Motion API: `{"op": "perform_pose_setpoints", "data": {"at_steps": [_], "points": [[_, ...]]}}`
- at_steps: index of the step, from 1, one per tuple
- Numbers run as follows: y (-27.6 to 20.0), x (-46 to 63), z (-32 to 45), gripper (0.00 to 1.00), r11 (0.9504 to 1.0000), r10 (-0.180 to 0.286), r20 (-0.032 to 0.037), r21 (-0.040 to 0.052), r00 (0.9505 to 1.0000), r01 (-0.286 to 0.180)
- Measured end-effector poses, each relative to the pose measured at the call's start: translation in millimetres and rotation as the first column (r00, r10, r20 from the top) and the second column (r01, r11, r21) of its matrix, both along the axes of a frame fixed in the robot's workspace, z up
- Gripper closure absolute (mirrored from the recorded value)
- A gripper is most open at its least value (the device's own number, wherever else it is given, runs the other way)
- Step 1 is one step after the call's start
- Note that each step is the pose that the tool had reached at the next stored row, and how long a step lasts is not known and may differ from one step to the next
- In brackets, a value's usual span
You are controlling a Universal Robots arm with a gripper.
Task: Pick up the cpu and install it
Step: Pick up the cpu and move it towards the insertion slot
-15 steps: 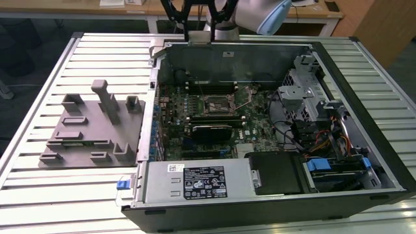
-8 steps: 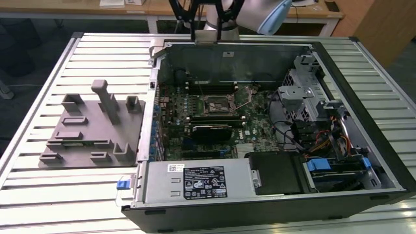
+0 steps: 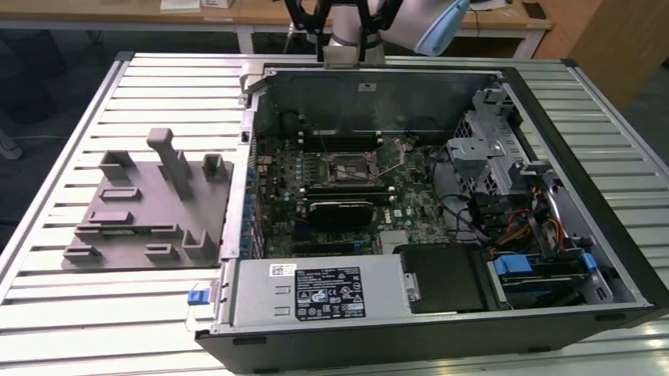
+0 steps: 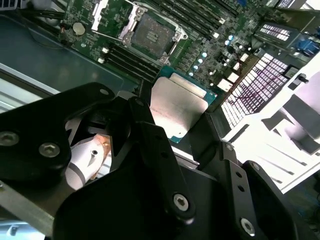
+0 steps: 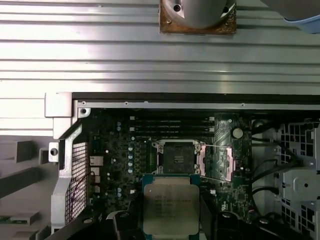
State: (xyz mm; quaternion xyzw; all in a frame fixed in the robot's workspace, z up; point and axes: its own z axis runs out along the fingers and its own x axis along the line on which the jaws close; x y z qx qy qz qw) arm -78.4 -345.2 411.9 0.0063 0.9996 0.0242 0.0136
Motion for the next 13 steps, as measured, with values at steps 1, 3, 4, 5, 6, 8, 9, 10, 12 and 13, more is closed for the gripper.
{"op": "perform_pose_setpoints", "data": {"at_steps": [1,3,4,5,6,8,9,10,12,13], "points": [[0.7,1.5,0.0,0.46,1.0000,0.000,0.0000,0.0000,1.0000,0.000],[2.2,4.7,-0.2,0.46,1.0000,0.000,0.0000,0.0001,1.0000,0.000],[2.9,6.6,-0.5,0.46,1.0000,0.000,0.0000,0.0000,1.0000,0.000],[3.4,8.4,-1.2,0.46,1.0000,0.000,0.0000,0.0001,1.0000,0.000],[4.0,10.2,-2.0,0.46,1.0000,0.000,0.0000,0.0001,1.0000,0.000],[5.0,13.1,-4.4,0.46,1.0000,0.000,0.0000,0.0001,1.0000,0.000],[5.6,14.1,-5.9,0.46,1.0000,0.000,0.0000,0.0000,1.0000,0.000],[6.2,15.1,-7.7,0.46,1.0000,0.000,0.0000,-0.0001,1.0000,0.000],[7.1,17.2,-11.3,0.46,1.0000,0.000,0.0000,0.0000,1.0000,0.000],[7.6,18.1,-13.1,0.46,1.0000,0.000,0.0000,0.0000,1.0000,0.000]]}}
